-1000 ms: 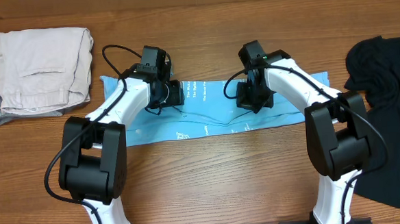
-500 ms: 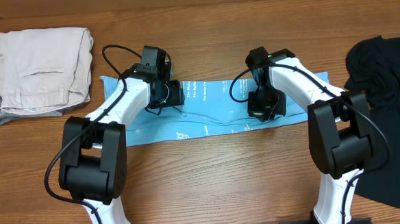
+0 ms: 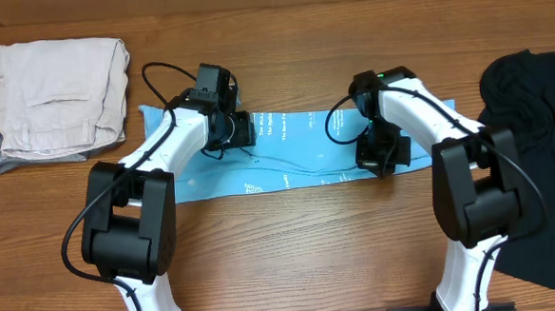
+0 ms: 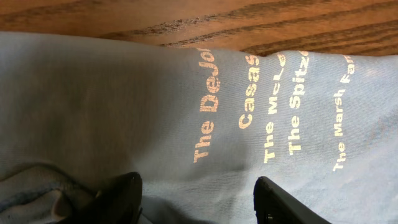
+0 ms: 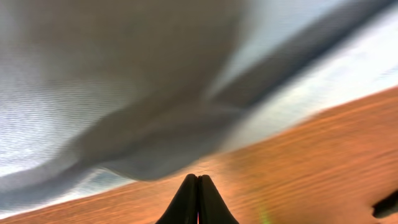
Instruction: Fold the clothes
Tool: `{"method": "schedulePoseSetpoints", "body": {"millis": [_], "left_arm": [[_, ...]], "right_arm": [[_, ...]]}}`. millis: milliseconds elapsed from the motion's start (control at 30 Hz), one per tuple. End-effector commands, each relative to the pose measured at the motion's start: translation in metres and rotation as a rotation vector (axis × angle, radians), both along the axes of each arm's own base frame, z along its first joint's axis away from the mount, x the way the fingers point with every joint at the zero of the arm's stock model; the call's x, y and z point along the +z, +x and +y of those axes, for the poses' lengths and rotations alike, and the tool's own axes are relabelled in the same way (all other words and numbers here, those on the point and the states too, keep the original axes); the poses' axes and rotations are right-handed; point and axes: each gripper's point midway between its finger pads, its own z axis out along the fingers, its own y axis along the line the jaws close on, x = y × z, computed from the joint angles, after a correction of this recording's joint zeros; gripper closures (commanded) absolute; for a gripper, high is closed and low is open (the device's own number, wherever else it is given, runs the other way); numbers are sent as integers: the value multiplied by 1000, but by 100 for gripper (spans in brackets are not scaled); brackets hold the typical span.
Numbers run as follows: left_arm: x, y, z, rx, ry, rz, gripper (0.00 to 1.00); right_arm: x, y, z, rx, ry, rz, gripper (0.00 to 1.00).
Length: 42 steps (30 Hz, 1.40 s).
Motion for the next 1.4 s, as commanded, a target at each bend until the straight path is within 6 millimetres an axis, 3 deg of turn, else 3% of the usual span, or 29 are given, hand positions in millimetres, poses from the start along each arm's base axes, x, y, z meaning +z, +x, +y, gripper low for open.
{"method": "schedulePoseSetpoints", "body": {"millis": [0,100,200,367,500,733,967,1167,1367], "left_arm": [[7,1,2,20,-3,-14,39],[8,2,2,20,-4,-16,39],[8,3,2,20,-5,-21,39],[8,2,2,20,-4,-18,39],[7,1,2,20,-3,-14,39],[7,2,2,21,-2,-15,38],[6,3,10,35,36,-21,37],[6,3,10,35,36,-20,37],[6,2,10,35,38,-16,37]], "right_arm": [[31,12,-9,-33,-4,-119,96],[44,29,-7,-40,24,-227,95],[47,50,-2,-42,48,-322,85],[32,70,2,-39,53,-367,92],[17,75,-18,-40,-39,-360,93],[0,70,-67,-123,-134,-296,93],[2,43,-124,-279,-159,-189,96],[2,30,-148,-374,-139,-148,96],[13,38,-146,-407,-84,-191,96]]}}
